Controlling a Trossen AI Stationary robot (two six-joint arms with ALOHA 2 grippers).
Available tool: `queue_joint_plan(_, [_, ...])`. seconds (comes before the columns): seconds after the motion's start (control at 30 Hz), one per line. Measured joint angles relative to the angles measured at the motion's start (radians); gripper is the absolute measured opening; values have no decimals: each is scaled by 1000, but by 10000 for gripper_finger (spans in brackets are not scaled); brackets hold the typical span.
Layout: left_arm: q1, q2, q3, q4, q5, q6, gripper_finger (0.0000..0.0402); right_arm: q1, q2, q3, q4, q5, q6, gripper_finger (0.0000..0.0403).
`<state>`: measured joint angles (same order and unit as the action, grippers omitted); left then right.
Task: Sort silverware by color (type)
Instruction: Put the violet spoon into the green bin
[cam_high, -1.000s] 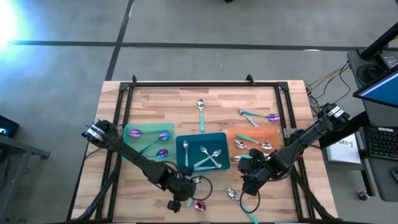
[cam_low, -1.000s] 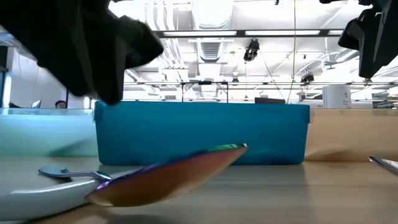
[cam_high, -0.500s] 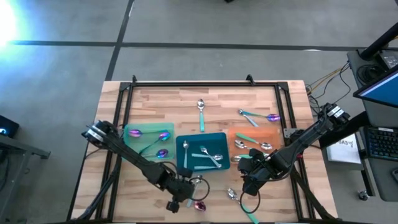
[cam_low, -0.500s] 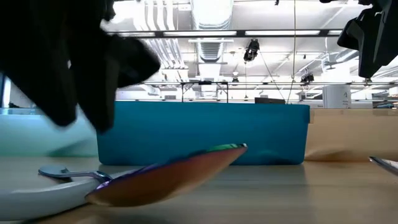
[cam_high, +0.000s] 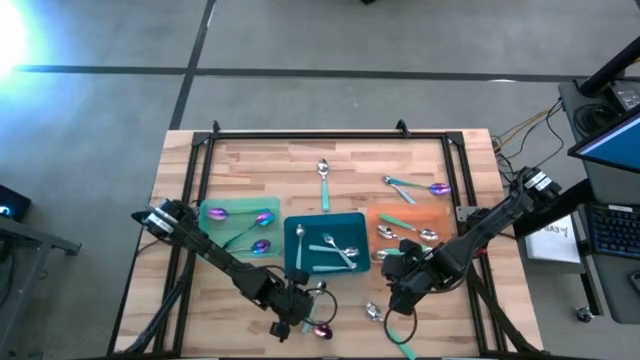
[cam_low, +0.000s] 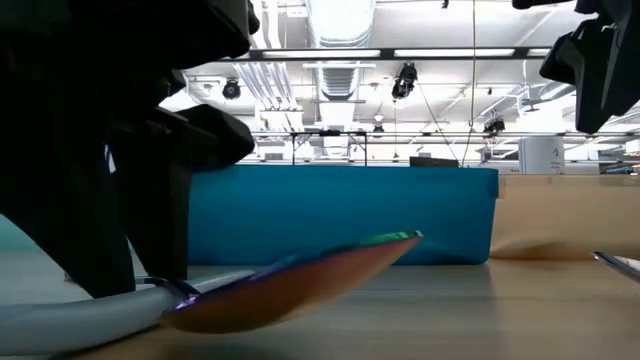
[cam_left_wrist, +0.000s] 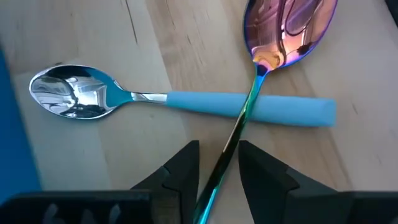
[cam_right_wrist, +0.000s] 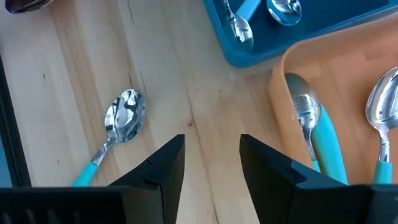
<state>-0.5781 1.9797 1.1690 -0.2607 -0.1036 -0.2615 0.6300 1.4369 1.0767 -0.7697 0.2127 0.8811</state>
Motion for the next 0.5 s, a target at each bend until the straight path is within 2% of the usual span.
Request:
queue_joint_plan(0.17, [-1,1,0,0,0,-6,88,0,16,0,0,-2,-3,144])
queue_joint_plan(0.23, [-2,-1,0,0,-1,-9,71,0,20,0,-1,-3,-3,144])
queue_joint_plan(0.37, [-3,-5,8,-17,2,-19,13,0,21,0,-1,-3,-3,144])
queue_joint_plan(0.5, [-3,-5,46,-85,8,-15,9,0,16,0,-1,-3,-3,144])
